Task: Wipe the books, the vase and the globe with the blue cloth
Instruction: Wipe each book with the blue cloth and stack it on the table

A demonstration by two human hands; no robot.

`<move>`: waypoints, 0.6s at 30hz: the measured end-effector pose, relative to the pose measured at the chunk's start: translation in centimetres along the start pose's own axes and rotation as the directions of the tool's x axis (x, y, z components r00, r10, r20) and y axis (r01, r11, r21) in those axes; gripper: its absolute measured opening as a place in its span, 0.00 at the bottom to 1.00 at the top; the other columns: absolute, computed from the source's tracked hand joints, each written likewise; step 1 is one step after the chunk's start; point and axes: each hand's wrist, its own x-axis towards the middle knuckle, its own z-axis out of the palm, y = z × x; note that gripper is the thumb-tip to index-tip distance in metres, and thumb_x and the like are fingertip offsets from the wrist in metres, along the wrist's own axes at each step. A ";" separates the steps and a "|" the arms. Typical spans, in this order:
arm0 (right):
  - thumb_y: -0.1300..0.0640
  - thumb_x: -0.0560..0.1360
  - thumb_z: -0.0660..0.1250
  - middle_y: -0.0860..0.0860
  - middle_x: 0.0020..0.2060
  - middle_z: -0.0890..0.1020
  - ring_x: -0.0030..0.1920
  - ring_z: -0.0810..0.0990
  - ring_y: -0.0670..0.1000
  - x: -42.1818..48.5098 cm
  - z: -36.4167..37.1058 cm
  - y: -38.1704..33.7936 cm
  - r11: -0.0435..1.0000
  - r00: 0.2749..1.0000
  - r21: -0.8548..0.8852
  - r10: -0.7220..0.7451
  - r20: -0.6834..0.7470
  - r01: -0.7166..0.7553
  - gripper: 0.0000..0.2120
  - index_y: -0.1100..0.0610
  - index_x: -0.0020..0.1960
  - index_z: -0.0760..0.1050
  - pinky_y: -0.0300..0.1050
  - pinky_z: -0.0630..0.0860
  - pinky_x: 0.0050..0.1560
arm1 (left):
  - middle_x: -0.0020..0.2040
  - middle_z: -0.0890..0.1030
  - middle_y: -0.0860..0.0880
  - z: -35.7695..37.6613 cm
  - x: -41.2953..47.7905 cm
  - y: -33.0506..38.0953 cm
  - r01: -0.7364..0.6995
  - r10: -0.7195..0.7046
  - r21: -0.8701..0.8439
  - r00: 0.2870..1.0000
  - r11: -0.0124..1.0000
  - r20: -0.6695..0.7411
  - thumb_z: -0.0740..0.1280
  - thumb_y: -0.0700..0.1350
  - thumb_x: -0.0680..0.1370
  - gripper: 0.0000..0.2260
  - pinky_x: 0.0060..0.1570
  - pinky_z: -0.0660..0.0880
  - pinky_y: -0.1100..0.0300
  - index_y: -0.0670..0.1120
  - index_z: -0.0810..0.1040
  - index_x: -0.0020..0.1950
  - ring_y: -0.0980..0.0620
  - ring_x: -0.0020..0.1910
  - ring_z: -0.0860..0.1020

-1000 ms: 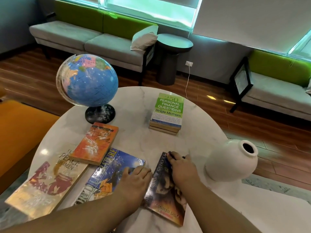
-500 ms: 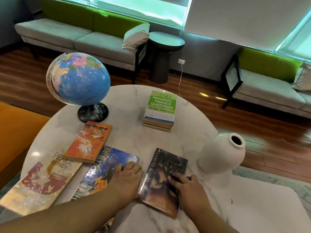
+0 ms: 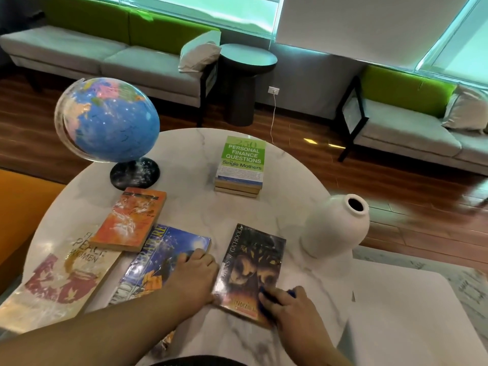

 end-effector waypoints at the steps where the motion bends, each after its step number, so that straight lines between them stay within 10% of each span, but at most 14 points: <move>1: 0.44 0.71 0.62 0.33 0.58 0.77 0.36 0.71 0.48 -0.6 0.5 -0.3 0.998 0.997 -0.008 -0.064 0.034 0.064 0.16 0.37 0.58 0.77 0.37 0.73 0.30 | 0.63 0.70 0.53 0.0 0.0 0.0 0.001 -0.001 -0.001 1.000 1.000 0.006 0.68 0.63 0.70 0.28 0.61 0.60 0.50 0.51 0.69 0.64 0.50 0.66 0.62; 4: 0.42 0.70 0.66 0.31 0.60 0.74 0.38 0.72 0.47 -1.6 0.2 0.3 0.990 0.989 -0.005 -0.137 0.056 0.138 0.19 0.34 0.61 0.73 0.36 0.74 0.32 | 0.62 0.70 0.53 0.0 0.1 0.0 0.001 -0.001 0.004 1.000 1.000 0.014 0.68 0.63 0.70 0.28 0.61 0.60 0.50 0.51 0.69 0.64 0.50 0.66 0.62; 8: 0.53 0.75 0.62 0.31 0.52 0.76 0.45 0.73 0.49 -0.7 -0.9 2.8 0.969 0.973 0.093 0.224 0.055 -0.229 0.15 0.35 0.55 0.78 0.34 0.71 0.46 | 0.62 0.71 0.52 -0.1 0.1 0.3 0.009 -0.009 0.011 1.000 1.000 0.014 0.69 0.61 0.71 0.26 0.61 0.61 0.51 0.50 0.70 0.64 0.49 0.65 0.63; 13: 0.52 0.76 0.66 0.54 0.42 0.82 0.40 0.78 0.54 1.0 -4.3 1.7 0.174 0.657 0.690 0.530 0.536 -0.703 0.09 0.55 0.41 0.80 0.40 0.73 0.34 | 0.64 0.71 0.49 -0.4 0.4 0.8 0.019 -0.016 -0.092 0.999 0.996 0.033 0.67 0.57 0.75 0.23 0.64 0.63 0.55 0.48 0.69 0.66 0.48 0.65 0.66; 18: 0.49 0.70 0.73 0.52 0.39 0.82 0.40 0.79 0.51 2.1 -3.4 0.2 0.223 0.641 0.646 0.552 0.534 -0.730 0.12 0.57 0.41 0.77 0.44 0.74 0.41 | 0.63 0.73 0.46 -0.3 0.8 1.5 0.153 -0.104 -0.413 0.985 0.898 0.137 0.66 0.49 0.78 0.17 0.58 0.71 0.57 0.45 0.70 0.64 0.48 0.61 0.73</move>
